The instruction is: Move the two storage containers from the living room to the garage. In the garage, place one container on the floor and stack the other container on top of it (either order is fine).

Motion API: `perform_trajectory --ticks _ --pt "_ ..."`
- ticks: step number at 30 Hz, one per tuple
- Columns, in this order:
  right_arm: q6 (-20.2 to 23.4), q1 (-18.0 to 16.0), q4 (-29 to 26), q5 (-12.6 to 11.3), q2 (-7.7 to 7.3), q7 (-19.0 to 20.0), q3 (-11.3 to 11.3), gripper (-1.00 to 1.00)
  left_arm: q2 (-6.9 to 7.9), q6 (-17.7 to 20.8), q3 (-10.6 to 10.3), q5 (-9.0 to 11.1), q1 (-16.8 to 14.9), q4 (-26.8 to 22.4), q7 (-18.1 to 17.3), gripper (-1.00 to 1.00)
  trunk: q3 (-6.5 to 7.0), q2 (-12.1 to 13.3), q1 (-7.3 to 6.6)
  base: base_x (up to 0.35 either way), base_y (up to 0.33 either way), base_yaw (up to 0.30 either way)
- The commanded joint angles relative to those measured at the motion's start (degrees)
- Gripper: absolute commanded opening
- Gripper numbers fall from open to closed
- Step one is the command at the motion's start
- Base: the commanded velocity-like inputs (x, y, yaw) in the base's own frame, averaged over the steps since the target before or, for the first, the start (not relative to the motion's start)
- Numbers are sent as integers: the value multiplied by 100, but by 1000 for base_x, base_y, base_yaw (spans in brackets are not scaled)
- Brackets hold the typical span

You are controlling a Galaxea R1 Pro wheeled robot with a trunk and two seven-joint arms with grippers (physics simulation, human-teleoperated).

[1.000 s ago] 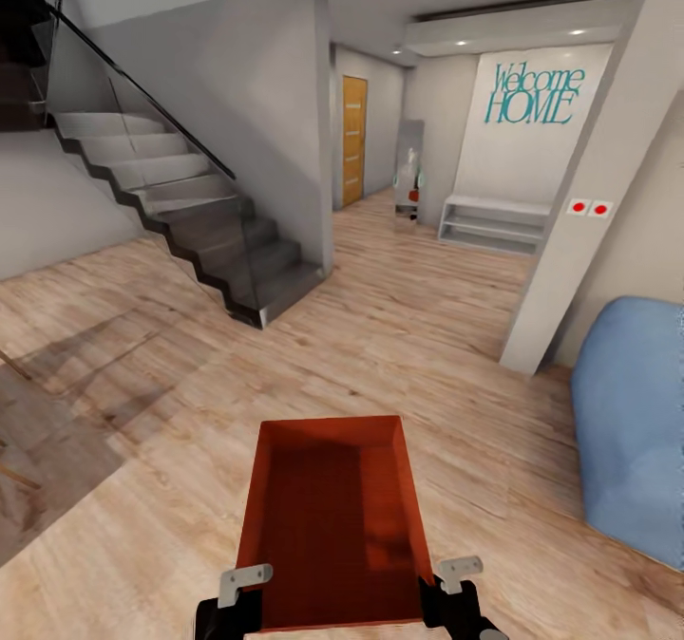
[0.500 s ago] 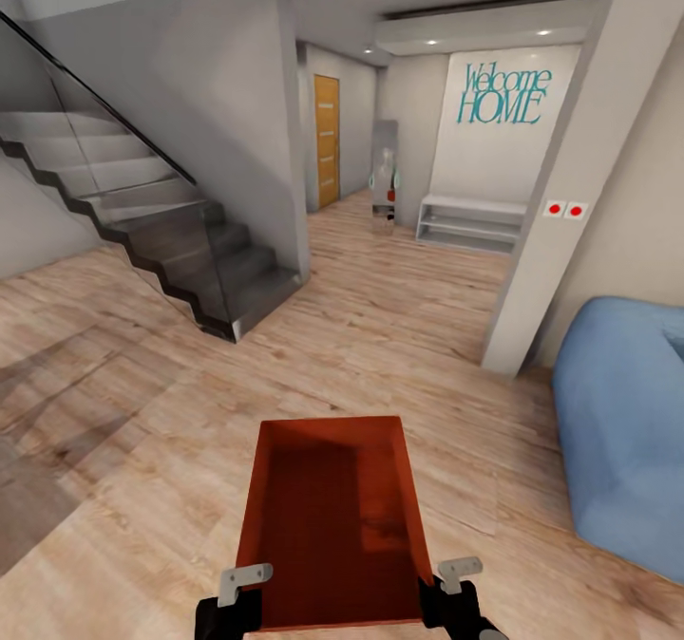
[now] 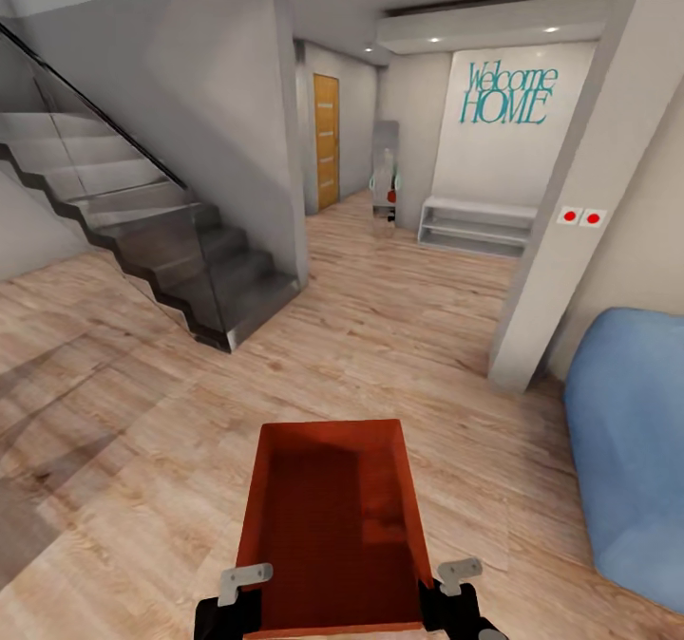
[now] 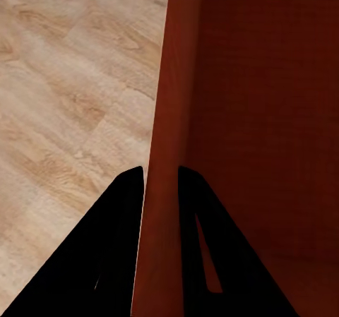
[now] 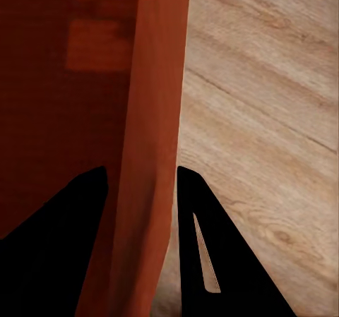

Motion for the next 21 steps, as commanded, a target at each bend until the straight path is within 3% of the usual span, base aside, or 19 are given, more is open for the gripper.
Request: perform_trajectory --ticks 1,21 --pt "-176 -4 -17 38 109 70 -45 -100 -6 54 -14 -16 0 193 74 -100 -11 -11 7 325 0 0" --pt "-176 -1 -17 38 109 68 -45 -100 -6 53 -4 -16 0 195 38 -100 -11 -11 7 325 0 0"
